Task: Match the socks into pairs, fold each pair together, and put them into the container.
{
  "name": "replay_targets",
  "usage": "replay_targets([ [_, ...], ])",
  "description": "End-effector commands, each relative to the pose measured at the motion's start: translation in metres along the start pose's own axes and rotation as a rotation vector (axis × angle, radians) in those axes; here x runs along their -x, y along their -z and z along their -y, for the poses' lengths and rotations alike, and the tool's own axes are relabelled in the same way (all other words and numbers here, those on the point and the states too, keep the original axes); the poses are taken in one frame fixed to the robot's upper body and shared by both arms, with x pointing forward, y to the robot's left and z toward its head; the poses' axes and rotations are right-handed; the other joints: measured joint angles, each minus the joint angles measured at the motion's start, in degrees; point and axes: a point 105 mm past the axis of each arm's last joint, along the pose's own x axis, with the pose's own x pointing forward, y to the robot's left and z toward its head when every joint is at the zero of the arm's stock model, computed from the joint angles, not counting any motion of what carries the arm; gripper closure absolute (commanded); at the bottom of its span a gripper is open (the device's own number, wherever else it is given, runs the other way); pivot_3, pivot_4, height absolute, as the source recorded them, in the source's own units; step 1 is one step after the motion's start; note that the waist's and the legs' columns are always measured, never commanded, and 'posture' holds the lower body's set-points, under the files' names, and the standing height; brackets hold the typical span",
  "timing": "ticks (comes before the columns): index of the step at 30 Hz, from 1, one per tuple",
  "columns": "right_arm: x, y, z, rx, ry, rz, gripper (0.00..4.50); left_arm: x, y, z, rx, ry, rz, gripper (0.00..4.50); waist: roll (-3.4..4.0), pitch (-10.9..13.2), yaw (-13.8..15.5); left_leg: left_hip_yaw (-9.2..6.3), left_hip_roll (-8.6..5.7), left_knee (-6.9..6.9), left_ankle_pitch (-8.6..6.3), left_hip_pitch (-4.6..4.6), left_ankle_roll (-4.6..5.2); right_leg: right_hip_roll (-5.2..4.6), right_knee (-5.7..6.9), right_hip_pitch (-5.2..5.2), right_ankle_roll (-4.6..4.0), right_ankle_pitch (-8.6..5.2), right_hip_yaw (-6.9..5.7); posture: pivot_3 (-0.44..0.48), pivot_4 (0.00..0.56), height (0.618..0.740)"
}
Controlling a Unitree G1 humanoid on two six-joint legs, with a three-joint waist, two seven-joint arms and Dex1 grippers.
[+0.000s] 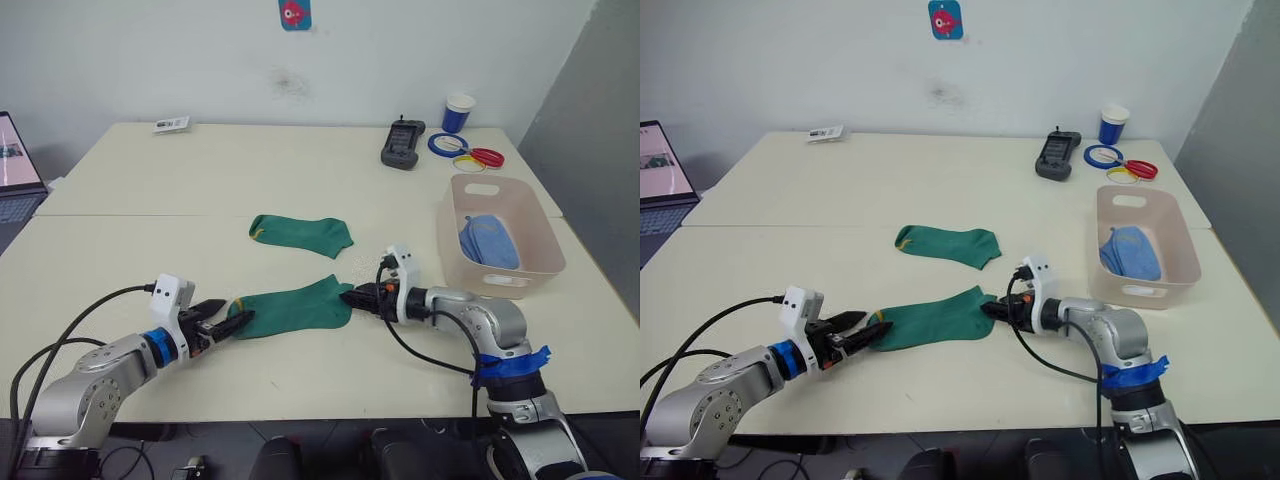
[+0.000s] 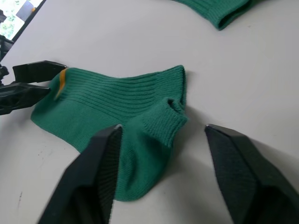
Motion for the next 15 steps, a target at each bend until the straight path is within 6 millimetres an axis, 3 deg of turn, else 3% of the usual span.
replay_targets([
  [1, -0.003, -0.013, -0.006, 0.029, -0.015, 0.034, 2.68, 0.003, 0.013, 0.000, 0.025, -0.004, -0.057, 1.50, 0.00, 0.0, 0.0, 0.01, 0.00, 0.00, 0.00, 0.00, 0.00, 0.00, 0.00, 0.00, 0.00, 0.00, 0.02, 0.000, 0.150, 0.740],
  [6, -0.005, -0.016, -0.006, 0.019, -0.013, 0.051, 4.49, 0.005, 0.009, -0.002, 0.039, -0.004, -0.035, 3.09, 0.00, 0.0, 0.1, 0.01, 0.02, 0.00, 0.00, -0.01, 0.00, -0.07, -0.03, -0.01, 0.00, 0.00, 0.07, 0.000, 0.150, 0.740],
  [10, -0.001, -0.016, -0.009, 0.002, -0.032, 0.055, 4.50, 0.006, 0.009, 0.002, 0.051, 0.022, -0.038, 4.38, 0.00, 0.0, 0.2, 0.02, 0.02, 0.00, 0.00, -0.03, 0.00, -0.09, -0.03, -0.01, 0.00, 0.00, 0.07, 0.000, 0.150, 0.740],
  [15, 0.023, -0.015, -0.021, -0.028, -0.072, 0.054, 4.50, 0.010, 0.007, 0.024, 0.033, 0.131, -0.066, 4.48, 0.00, 0.0, 0.3, 0.01, 0.05, -0.02, 0.00, -0.05, 0.00, -0.10, -0.04, -0.02, 0.00, 0.00, 0.06, 0.000, 0.150, 0.740],
])
